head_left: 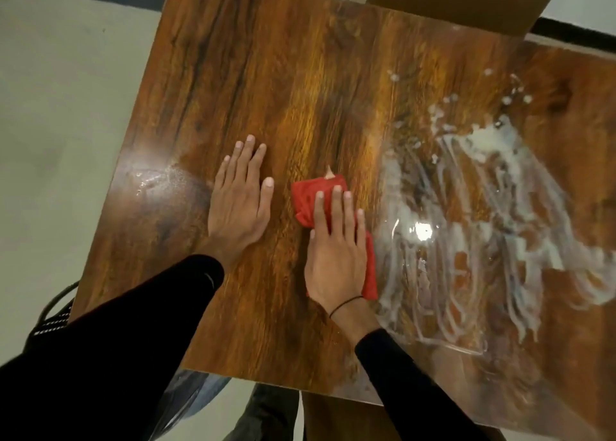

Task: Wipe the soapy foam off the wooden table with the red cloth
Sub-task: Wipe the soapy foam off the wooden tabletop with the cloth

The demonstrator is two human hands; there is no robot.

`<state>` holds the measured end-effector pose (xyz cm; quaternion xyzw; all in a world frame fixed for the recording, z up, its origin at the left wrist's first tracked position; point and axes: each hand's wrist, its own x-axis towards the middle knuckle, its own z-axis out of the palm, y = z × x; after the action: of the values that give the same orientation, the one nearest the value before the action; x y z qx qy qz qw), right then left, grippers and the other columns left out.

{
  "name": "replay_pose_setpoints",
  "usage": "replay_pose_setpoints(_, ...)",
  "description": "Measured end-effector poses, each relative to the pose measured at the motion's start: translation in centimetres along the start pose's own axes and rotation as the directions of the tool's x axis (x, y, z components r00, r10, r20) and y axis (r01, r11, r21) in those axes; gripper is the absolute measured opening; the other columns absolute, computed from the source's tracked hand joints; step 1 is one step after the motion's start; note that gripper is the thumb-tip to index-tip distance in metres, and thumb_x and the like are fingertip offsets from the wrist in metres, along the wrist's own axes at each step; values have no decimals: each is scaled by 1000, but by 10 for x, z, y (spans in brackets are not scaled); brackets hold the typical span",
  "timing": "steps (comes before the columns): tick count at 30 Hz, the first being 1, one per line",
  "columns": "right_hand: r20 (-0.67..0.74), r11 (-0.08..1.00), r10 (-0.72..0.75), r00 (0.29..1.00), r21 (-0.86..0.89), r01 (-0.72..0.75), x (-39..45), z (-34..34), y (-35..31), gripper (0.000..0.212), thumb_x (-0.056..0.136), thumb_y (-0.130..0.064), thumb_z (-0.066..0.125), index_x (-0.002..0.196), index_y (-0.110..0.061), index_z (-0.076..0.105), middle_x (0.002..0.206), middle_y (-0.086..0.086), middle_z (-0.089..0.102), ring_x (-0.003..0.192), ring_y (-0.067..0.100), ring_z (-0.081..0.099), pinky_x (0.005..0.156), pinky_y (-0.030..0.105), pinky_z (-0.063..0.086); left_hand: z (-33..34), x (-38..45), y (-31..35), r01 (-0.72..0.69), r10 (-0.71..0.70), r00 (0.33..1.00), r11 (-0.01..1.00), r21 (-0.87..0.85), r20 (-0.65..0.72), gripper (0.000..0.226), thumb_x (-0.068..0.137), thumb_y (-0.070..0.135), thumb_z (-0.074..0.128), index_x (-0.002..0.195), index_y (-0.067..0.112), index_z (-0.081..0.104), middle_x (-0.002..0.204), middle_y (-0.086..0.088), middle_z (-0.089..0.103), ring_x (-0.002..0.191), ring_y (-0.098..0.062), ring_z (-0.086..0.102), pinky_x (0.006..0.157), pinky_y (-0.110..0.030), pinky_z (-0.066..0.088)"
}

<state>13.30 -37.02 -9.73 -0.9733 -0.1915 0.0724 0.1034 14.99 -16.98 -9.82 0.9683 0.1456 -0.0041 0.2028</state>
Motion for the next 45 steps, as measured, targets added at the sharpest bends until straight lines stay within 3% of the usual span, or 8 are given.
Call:
replay_pose_setpoints(11, 20, 944, -321, 947, -72, 321, 196, -17, -27, 66, 118, -28, 36, 180, -16, 15, 187, 15, 10, 175, 33, 6, 141, 54, 9, 9, 0, -4, 67, -65, 996, 997, 47, -54, 69, 117, 53, 28, 175, 16, 24, 184, -5, 18, 172, -22, 14, 137, -35, 3)
replay_pose_setpoints(16, -70, 999, -6, 998, -34, 4, 250, -33, 5, 66, 117, -27, 35, 180, -15, 16, 187, 16, 11, 175, 35, 6, 141, 55, 7, 8, 1, -4, 68, -66, 997, 997, 46, -40, 71, 115, 55, 36, 174, 15, 28, 184, -6, 19, 171, -26, 17, 138, -45, 10)
replay_pose_setpoints(22, -130, 930, 368, 921, 47, -365, 216, -34, 35, 69, 116, -29, 35, 179, -8, 13, 186, 21, 10, 174, 40, 7, 140, 58, 10, 6, 2, -3, 71, -69, 997, 997, 37, -40, 72, 114, 53, 39, 173, 12, 30, 183, -8, 21, 171, -27, 18, 138, -48, 13)
replay_pose_setpoints(26, -106, 952, 307, 946, 34, -305, 155, -26, 14, 71, 115, -32, 40, 178, -7, 18, 184, 25, 15, 171, 44, 16, 139, 60, 19, 7, 4, -4, -6, 8, 1000, 997, 75, -23, 75, 114, 55, 37, 176, 16, 24, 185, -5, 15, 172, -23, 12, 139, -42, 4)
replay_pose_setpoints(30, 16, 999, -13, 1000, -41, 14, 118, -16, -8, 70, 119, -41, 37, 179, -12, 17, 184, 25, 17, 167, 46, 28, 133, 60, 27, 7, 5, -4, -97, 99, 995, 989, 114, -14, 71, 112, 54, 38, 173, 17, 32, 184, -6, 21, 171, -25, 17, 139, -38, 0)
replay_pose_setpoints(36, -12, 971, -224, 975, -85, 222, 178, -19, 8, 63, 122, -35, 24, 180, -14, 13, 187, 19, 6, 175, 36, 3, 141, 56, 5, 6, 4, -1, -89, 91, 996, 988, 125, -12, 73, 110, 57, 44, 171, 17, 37, 183, -6, 23, 171, -26, 18, 138, -46, 9)
replay_pose_setpoints(39, 9, 975, -192, 981, -116, 192, 222, -31, 19, 63, 121, -31, 28, 180, -14, 12, 188, 15, 3, 175, 34, 3, 141, 54, 6, 6, 4, -2, -98, 101, 995, 984, 151, -10, 74, 108, 59, 48, 171, 21, 38, 183, -7, 23, 171, -28, 19, 137, -49, 10)
replay_pose_setpoints(45, -119, 979, 155, 981, -114, -169, 256, -70, 79, 66, 106, -36, 42, 165, -5, 47, 179, 15, 36, 151, 42, 44, 116, 54, 39, 4, 4, -2, -90, 92, 996, 988, 129, -9, 73, 106, 59, 49, 170, 24, 40, 183, -6, 23, 170, -28, 20, 136, -47, 7)
